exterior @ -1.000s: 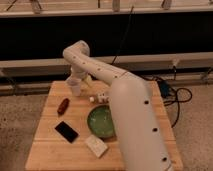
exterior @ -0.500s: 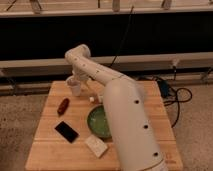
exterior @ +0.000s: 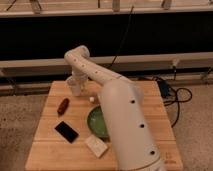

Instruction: Pick up the ceramic cup

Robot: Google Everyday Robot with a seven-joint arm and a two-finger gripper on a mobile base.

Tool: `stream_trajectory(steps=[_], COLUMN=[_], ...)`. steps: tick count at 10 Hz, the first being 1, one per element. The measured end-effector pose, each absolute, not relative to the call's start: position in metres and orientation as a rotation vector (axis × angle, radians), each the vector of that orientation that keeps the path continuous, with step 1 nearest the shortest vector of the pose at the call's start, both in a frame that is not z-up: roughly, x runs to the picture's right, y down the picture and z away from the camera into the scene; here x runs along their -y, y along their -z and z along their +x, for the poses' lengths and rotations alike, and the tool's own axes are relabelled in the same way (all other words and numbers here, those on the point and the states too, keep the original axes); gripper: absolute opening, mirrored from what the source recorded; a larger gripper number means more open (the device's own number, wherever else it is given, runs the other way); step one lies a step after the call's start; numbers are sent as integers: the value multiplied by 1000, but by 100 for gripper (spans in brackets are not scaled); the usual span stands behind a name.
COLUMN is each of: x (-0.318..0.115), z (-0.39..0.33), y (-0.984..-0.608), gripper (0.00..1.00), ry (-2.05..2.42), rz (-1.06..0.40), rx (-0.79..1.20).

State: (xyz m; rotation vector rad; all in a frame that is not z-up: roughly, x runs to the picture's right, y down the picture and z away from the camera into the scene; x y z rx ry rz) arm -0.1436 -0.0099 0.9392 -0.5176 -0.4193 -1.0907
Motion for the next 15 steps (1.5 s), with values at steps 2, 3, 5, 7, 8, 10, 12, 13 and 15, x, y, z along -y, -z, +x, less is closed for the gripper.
stream_trajectory(steps=[2,3,5,7,8,10,12,13,15], x=[10,13,23,34,35,31,41,52,57], z=[-143,-139,-141,-137,-134,-133,-120,-114,-110], y=[-939,-937,-924,-908,-908,-904,-890,-873,-860], gripper=[3,0,0,0,0,0,0,0,0], ry=[1086,1071,1086,1099,1095,1108,1117,1124,1137], rz=[-469,-453,-480,-472,-457,-454,-448,-442,-442], rx=[459,455,432,425,425,433,422,424,428])
